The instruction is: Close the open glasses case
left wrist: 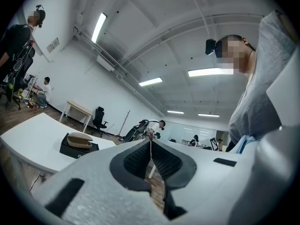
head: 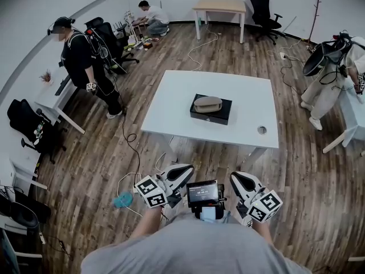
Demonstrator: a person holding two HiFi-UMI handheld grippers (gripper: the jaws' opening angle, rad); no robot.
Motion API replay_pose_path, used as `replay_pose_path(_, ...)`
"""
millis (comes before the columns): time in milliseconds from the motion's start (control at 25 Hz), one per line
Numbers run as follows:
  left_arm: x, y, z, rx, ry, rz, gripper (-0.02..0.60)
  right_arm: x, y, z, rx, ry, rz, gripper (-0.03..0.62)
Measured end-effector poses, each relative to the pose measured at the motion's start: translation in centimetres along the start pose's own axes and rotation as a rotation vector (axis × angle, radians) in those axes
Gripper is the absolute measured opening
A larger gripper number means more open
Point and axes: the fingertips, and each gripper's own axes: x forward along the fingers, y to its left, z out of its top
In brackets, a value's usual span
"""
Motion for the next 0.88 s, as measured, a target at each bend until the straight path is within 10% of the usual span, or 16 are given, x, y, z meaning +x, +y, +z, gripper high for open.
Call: replay_pose_path(880,3.4,8.7,0.5,-0.062,0.0,-0.018,0.02,7.2,-5.4,0.1,0.038,0.067,-0.023,0.034)
